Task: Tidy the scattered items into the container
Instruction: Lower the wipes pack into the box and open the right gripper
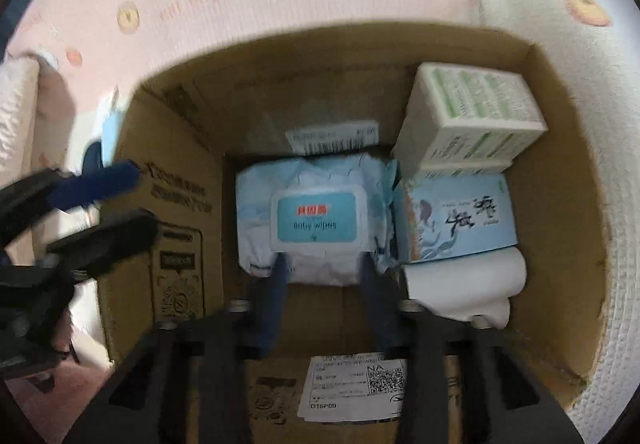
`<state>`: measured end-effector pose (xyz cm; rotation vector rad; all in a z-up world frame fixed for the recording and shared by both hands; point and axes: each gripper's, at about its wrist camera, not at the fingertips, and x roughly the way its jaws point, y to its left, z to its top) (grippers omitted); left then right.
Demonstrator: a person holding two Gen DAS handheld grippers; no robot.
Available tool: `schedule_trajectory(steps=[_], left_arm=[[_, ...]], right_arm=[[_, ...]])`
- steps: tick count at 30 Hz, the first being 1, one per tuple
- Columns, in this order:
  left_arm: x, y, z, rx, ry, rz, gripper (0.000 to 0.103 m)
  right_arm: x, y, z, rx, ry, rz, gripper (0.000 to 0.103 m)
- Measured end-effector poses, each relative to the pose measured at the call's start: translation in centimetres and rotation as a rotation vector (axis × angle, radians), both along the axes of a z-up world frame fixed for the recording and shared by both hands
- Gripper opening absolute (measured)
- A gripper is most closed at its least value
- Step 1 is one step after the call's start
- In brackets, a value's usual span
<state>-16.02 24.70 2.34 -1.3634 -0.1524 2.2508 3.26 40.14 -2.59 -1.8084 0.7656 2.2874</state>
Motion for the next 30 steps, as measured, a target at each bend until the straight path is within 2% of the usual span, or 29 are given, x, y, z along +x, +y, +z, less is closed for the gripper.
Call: schedule_trajectory(steps=[2, 4, 8, 9, 10, 15, 19, 20, 21, 25, 27, 28, 30], left_arm=[[0.1, -0.7, 0.2, -0.004, 0.029, 0.02, 0.032], [0.0, -1.5, 0.3, 0.028, 0.029, 0.022, 0.032], [-0.4, -3.5, 0.7, 0.096, 0.044, 0.034, 0.031], [-0.5, -3.9, 0.9, 0.112, 0.054, 0.03, 0.031], [-0.5, -4.5, 1.2, 0.127, 0.075, 0.033, 0.031], [-1.1, -6.0, 2.3, 0.173, 0.15, 0.053, 0.031], [-2.0, -6.5, 1.8, 0.169, 0.128, 0.05, 0.031], [-2.3, -6.9, 1.5, 0.179, 0.113, 0.061, 0.031], [-2.6, -7.5, 1.2, 0.194, 0.094, 0.066, 0.031], [-3.3, -9.4, 0.0, 0.248, 0.007, 0.092, 0.031], [-3.3, -10.0, -0.4, 0.237, -0.022, 0.104, 0.031], [-3.2, -10.2, -0.5, 0.229, -0.027, 0.101, 0.031], [-2.7, -10.4, -0.4, 0.201, -0.021, 0.1, 0.031]], right_arm=[[-1.1, -0.6, -1.3, 0.015, -0.079, 0.038, 0.027], [-1.9, -1.1, -2.3, 0.0, -0.133, 0.083, 0.027], [-3.4, -2.2, -4.4, -0.208, -0.202, 0.094, 0.027], [-3.6, -2.6, -4.7, -0.231, -0.213, 0.102, 0.027], [-3.8, -3.1, -4.8, -0.25, -0.237, 0.171, 0.027], [-4.9, -4.9, -7.3, -0.156, -0.353, 0.269, 0.027], [-5.4, -4.8, -10.5, -0.089, -0.458, 0.317, 0.027], [-5.5, -4.5, -11.0, -0.113, -0.468, 0.303, 0.027], [-5.6, -4.1, -11.3, -0.14, -0.474, 0.278, 0.027], [-6.3, -3.6, -11.3, -0.145, -0.441, 0.237, 0.027], [-6.2, -4.1, -11.1, -0.119, -0.445, 0.247, 0.027], [-6.1, -4.8, -10.8, -0.103, -0.44, 0.287, 0.027], [-5.8, -5.5, -10.1, -0.117, -0.429, 0.308, 0.027]])
